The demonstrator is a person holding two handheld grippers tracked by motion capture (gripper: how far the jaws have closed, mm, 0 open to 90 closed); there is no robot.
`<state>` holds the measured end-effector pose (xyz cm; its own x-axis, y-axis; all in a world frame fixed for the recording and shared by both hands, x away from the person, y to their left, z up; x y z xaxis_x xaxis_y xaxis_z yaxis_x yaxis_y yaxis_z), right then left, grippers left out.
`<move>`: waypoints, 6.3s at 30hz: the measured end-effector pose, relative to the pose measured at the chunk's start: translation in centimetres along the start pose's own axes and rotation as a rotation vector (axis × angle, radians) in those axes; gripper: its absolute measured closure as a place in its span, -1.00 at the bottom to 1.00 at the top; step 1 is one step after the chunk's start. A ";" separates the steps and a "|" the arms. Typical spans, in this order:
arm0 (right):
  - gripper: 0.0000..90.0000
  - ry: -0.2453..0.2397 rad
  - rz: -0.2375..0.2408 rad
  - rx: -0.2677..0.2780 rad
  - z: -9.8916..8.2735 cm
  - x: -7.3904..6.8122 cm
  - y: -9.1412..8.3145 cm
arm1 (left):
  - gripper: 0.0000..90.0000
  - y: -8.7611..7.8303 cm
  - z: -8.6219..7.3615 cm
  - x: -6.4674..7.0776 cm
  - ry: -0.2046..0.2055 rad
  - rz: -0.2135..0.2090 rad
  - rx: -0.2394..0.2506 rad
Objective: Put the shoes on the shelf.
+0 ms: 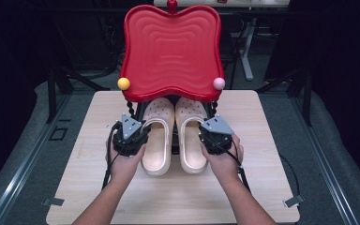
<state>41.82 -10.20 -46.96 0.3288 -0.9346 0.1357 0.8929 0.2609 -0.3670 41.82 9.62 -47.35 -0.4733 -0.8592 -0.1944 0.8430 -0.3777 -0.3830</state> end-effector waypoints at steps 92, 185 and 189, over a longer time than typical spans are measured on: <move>0.41 -0.012 0.257 0.018 -5.0 -4.7 -8.4 | 0.30 -7.1 -4.8 4.1 -0.059 -0.221 0.065; 1.00 0.113 0.197 -0.103 -5.6 -2.8 0.3 | 1.00 1.2 -4.8 2.7 -0.054 -0.175 -0.080; 1.00 0.113 0.196 -0.102 -5.4 -3.2 0.9 | 1.00 1.7 -5.0 2.5 -0.068 -0.169 -0.087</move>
<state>39.98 -8.30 -52.66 0.4513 -0.8910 -0.0489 0.7777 0.4196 -0.4680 40.79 8.49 -52.97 -0.5852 -0.8086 -0.0606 0.7266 -0.4898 -0.4818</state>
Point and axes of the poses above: each handheld gripper's, and its own axes: y roughly forward along the jaws, z roughly out of its top, x roughly to its right, the point moved 9 cm from there along y, roughly forward along the jaws, and after that the axes turned 5 degrees about y, right-handed, at the moved point
